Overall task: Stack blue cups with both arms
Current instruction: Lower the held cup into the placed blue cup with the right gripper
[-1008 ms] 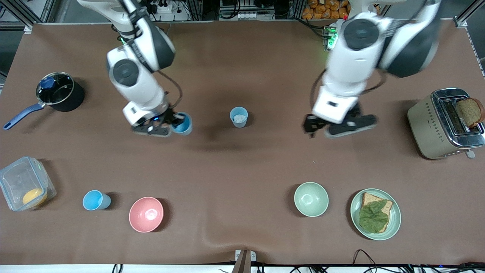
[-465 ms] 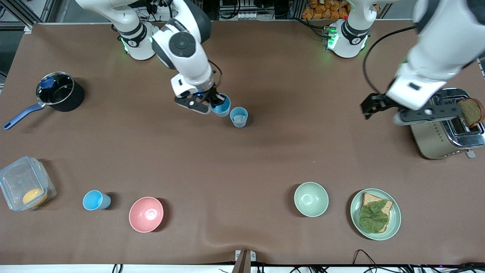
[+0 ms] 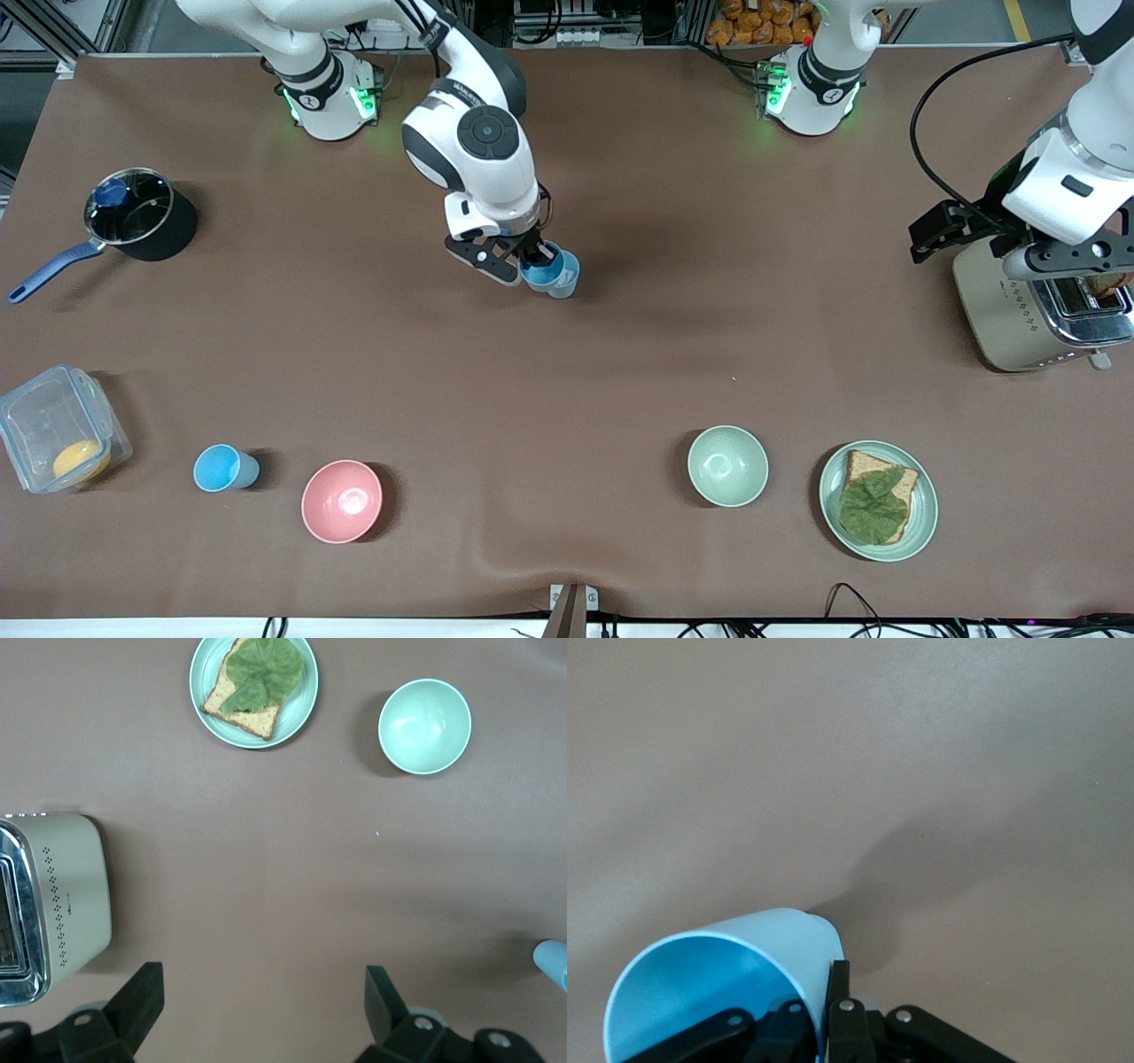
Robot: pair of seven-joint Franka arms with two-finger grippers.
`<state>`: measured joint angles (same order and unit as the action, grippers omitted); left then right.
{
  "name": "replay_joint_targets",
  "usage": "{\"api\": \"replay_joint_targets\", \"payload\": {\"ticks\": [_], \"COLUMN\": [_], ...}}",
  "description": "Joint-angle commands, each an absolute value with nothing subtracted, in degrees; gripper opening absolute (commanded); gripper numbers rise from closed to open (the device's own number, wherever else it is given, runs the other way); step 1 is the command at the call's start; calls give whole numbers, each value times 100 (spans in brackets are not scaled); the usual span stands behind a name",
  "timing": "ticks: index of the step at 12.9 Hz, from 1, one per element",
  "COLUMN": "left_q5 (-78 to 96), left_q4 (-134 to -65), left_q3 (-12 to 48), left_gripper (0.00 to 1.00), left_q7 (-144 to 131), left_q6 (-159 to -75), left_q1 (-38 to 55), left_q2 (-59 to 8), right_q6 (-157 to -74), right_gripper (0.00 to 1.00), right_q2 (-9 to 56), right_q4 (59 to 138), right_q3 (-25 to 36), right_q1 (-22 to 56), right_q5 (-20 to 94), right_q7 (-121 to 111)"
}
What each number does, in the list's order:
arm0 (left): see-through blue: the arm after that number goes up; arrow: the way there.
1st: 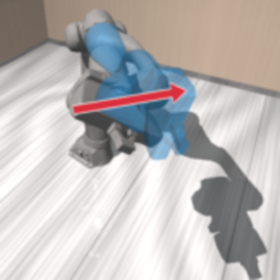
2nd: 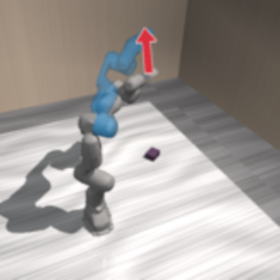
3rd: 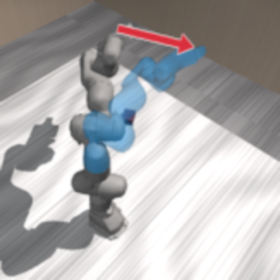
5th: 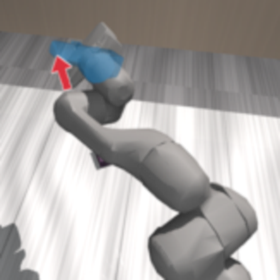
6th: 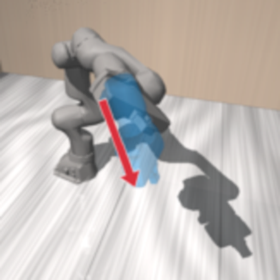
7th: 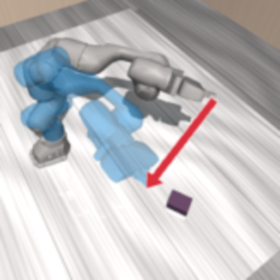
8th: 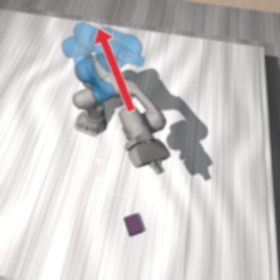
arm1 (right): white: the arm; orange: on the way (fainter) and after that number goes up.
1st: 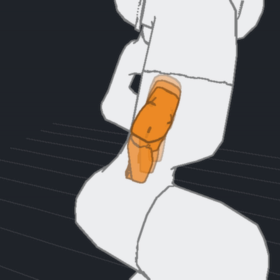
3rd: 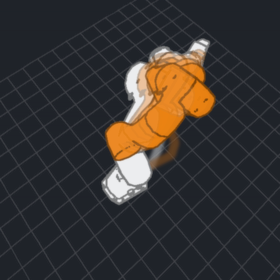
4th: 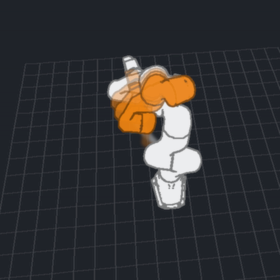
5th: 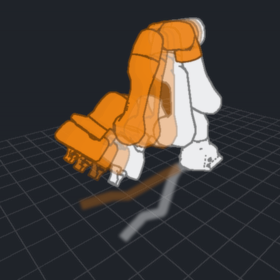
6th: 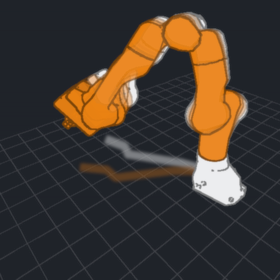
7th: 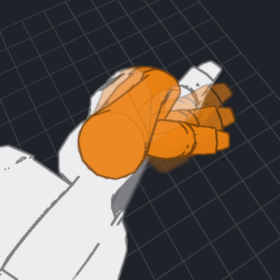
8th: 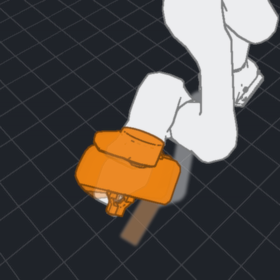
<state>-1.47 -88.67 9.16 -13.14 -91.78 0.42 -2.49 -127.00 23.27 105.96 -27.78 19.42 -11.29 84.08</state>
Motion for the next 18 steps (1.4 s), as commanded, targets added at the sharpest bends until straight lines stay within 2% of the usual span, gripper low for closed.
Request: {"api": "replay_joint_targets", "payload": {"ticks": [1, 18], "left_q5": [-26, -35], "left_q4": [-8894, -8895], "left_q3": [923, 976], "left_gripper": [100, 100], "left_q7": [-1230, -1222], "left_q6": [-9044, -8965], "left_q1": [0, 9], "left_q2": [-123, -184], "right_q6": [-12621, -12621], "right_gripper": [0, 0], "right_q2": [2347, 2786], "right_q4": [10433, 10397], "right_q3": [-2725, -2725], "right_q1": [1995, 2399], "right_q5": [-1257, -1388], "right_q7": [8596, 9018]}}
